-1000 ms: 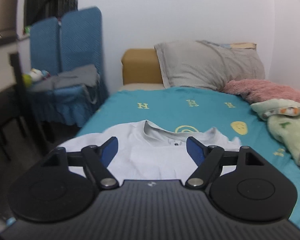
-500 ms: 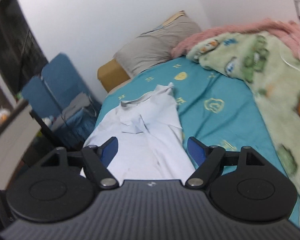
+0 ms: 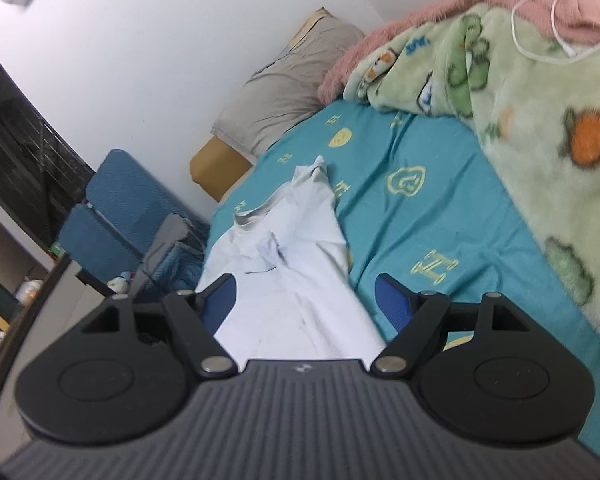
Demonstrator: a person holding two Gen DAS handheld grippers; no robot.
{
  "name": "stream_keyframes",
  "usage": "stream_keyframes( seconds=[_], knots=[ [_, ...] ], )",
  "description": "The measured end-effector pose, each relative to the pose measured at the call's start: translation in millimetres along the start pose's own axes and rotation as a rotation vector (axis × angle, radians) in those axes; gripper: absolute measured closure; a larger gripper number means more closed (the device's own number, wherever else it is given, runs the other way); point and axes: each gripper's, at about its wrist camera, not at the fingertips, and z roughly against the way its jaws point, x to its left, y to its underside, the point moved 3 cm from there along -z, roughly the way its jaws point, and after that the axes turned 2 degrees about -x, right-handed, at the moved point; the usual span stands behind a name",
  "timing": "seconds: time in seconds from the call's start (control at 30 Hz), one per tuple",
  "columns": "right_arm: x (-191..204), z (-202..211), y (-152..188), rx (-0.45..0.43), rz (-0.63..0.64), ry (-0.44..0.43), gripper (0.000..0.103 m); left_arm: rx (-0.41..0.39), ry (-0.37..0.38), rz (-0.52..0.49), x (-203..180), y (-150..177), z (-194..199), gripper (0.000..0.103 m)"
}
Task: Fold clothes
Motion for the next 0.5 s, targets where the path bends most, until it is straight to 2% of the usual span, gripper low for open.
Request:
stream_keyframes(
  seconds=[0.1, 0.2, 0.33, 0.4, 0.5],
  knots=[
    [-3.4, -3.5, 0.6, 0.011, -0.024, -0.019, 0.024, 0.032, 0.127, -0.016, -6.3, -0.2, -3.4, 0.03],
    [-6.5, -5.6, -0.3, 0.018, -0.05, -0.039, 0.024, 0.048, 0.3, 0.031, -4.8, 2.9, 1.5, 0.034],
    [-12.0, -7.9, -1.8, 0.02, -0.084, -0.049, 0.024, 0.097, 0.3, 0.07, 5.2, 8.9, -13.3, 0.036],
    [-14.4, -9.8, -1.5, 0.023, -0.09, -0.045, 0.024, 0.109, 0.261, 0.048, 6.3, 13.7, -22.4, 0.042],
    [-17.9, -12.5, -0.7, 0.029, -0.1, -0.04, 0.024, 0.108, 0.252, -0.004, -1.8, 19.4, -25.7, 0.038]
  ],
)
